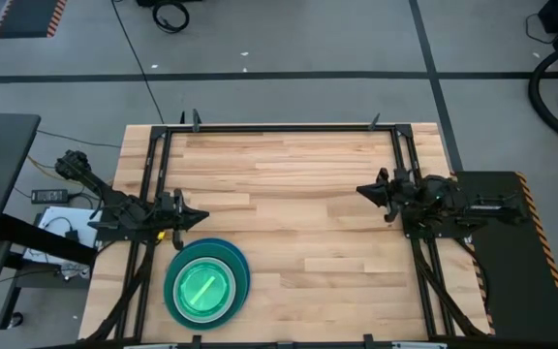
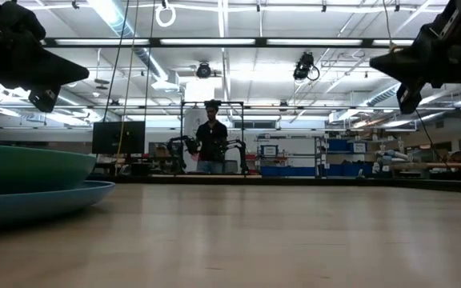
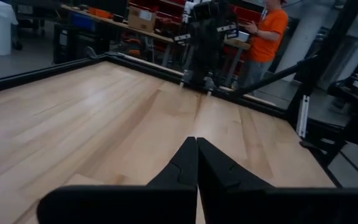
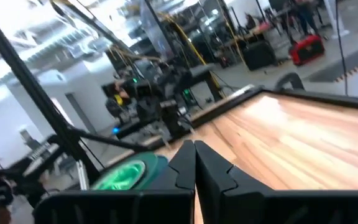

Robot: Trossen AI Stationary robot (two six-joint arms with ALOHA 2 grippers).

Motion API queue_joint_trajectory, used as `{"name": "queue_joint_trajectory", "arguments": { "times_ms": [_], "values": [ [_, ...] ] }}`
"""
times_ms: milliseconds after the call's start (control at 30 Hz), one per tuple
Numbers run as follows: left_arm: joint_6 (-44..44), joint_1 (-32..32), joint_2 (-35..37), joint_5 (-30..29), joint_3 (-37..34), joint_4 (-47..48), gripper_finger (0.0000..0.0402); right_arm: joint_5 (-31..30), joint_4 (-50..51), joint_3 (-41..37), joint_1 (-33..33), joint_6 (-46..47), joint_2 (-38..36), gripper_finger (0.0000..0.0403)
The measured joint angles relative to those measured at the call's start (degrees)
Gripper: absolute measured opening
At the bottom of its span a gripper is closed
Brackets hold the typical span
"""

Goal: Stack plastic plates
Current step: Return to Home Position

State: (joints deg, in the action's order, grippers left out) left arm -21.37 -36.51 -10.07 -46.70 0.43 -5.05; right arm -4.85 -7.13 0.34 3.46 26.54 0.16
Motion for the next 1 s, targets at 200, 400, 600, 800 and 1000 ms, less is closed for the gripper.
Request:
{"name": "queue_joint_trajectory", "arguments": {
  "times_ms": [200,400,600,800,1000],
  "values": [
    [0.15,0.05,-0.02,-0.22,0.00,0.05,0.0017,-0.20,5.21,0.00,0.00,-2.74,0.02,0.0016],
    [3.98,0.19,-0.02,-0.24,-0.02,-0.32,0.0022,-0.14,5.36,0.00,0.00,-5.69,0.36,0.0017],
    [-2.25,0.19,-0.02,-0.24,-0.02,0.11,0.0024,-0.10,5.36,0.00,0.00,-5.52,0.35,0.0018],
    [-2.22,0.19,-0.02,-0.22,-0.02,-0.09,0.0025,-0.08,5.35,0.00,0.00,-5.64,0.35,0.0019],
    [-1.54,0.19,-0.02,-0.20,-0.04,-0.54,0.0025,-0.06,5.35,0.00,0.00,-5.68,0.35,0.0020]
  ]
}}
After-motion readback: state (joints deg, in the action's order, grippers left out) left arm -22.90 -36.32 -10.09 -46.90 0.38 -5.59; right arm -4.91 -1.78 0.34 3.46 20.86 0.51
